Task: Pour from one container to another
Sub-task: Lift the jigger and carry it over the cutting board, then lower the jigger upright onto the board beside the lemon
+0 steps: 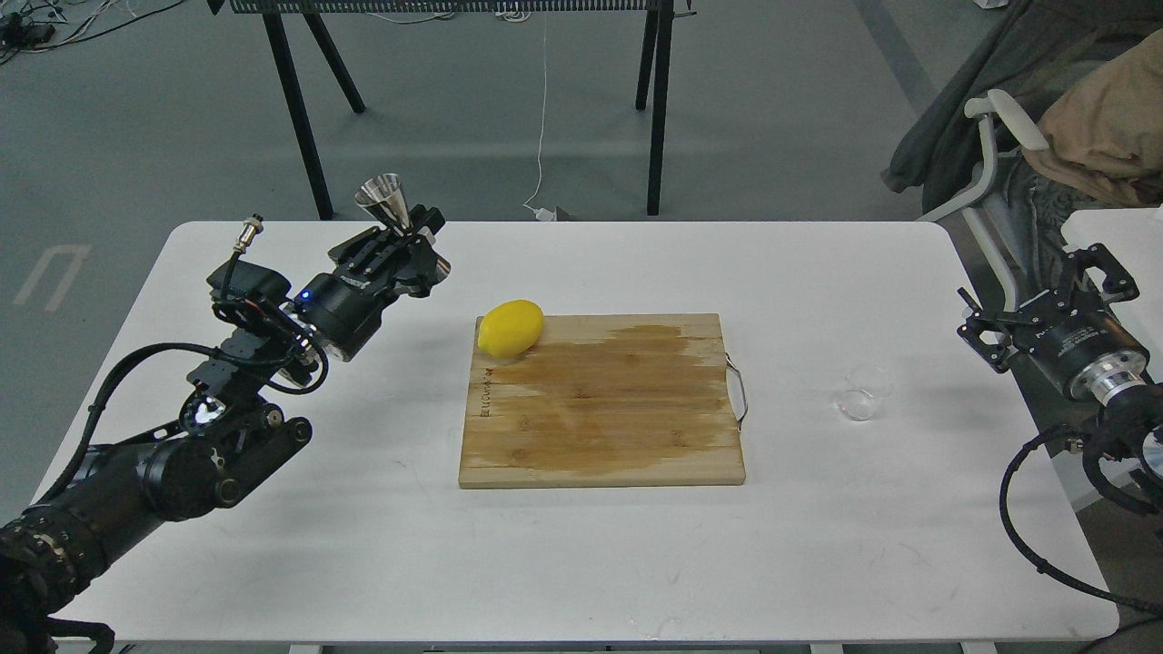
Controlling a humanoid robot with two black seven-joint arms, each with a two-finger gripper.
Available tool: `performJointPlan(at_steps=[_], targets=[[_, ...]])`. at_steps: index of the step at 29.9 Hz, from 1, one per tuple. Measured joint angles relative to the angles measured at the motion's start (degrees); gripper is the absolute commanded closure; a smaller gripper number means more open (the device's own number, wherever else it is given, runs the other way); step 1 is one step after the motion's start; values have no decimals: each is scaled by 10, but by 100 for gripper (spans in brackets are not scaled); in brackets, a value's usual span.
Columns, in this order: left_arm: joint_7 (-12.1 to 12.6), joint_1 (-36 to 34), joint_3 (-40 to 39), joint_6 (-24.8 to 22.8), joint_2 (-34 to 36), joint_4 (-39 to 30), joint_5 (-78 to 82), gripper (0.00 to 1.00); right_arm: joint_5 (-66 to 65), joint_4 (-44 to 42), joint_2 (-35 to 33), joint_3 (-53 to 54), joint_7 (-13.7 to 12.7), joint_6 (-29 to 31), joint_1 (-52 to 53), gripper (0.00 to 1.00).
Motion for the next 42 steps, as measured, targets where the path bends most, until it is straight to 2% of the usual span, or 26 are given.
performJointPlan(at_steps=[4,14,19,28,39,42], targets=[[0,2,3,0,-31,-43,37,91,0,-12,0,0,0,0,2,1],[0,27,6,0,-130,-43,212,92,-1,-27,4,-4,-1,0,-1,1],[0,24,7,0,-177,-2,248,92,-1,-27,5,-5,-1,0,-1,1],[0,6,37,0,-185,149,250,92,0,-22,5,-2,-1,0,2,1],[0,5,69,0,-186,167,250,92,0,-22,5,-1,-1,0,3,1],[0,5,69,0,-186,168,250,88,0,-22,5,-1,-1,0,3,1]])
